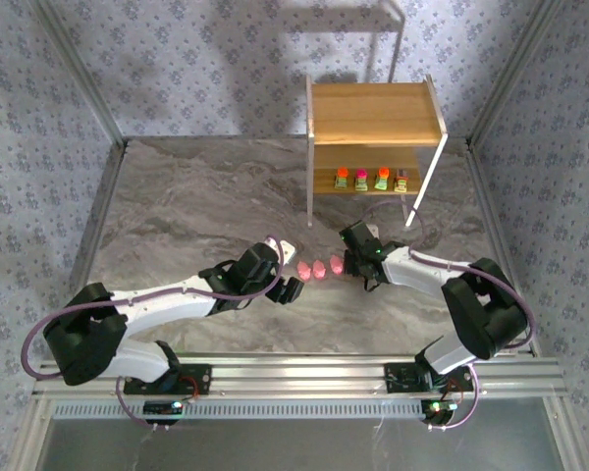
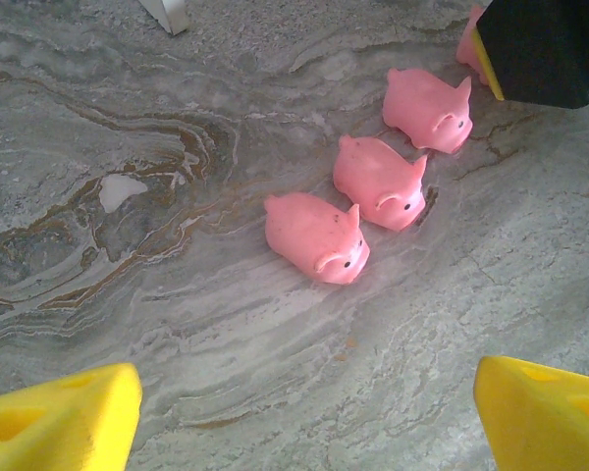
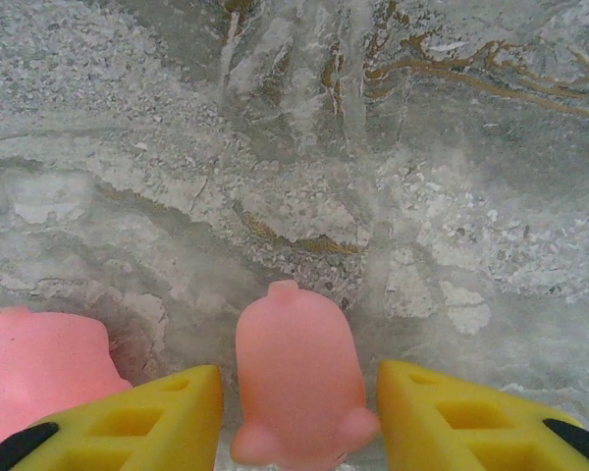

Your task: Place and organize the plastic toys onto the shelf

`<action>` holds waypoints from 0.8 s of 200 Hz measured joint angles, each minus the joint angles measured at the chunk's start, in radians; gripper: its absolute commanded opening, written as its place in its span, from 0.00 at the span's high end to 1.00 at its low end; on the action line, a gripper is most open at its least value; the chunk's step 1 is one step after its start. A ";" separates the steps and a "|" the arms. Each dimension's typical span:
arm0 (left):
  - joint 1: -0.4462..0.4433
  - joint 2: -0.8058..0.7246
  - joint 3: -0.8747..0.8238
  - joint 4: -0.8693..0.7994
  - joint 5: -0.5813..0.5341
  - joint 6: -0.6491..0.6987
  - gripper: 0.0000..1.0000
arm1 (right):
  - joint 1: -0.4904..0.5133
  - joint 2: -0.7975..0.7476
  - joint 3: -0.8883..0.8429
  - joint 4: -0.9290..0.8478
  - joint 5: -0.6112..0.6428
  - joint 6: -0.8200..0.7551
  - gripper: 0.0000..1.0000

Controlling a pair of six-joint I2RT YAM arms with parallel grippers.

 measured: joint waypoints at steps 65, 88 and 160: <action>0.000 0.000 0.000 0.000 0.000 0.000 0.12 | -0.008 0.014 0.000 0.003 -0.005 -0.008 0.59; 0.000 0.000 0.000 0.000 0.000 0.000 0.12 | -0.008 0.015 0.000 0.007 -0.008 -0.008 0.60; 0.000 0.000 0.000 0.000 0.000 0.000 0.12 | -0.009 0.015 0.000 0.014 -0.011 -0.014 0.67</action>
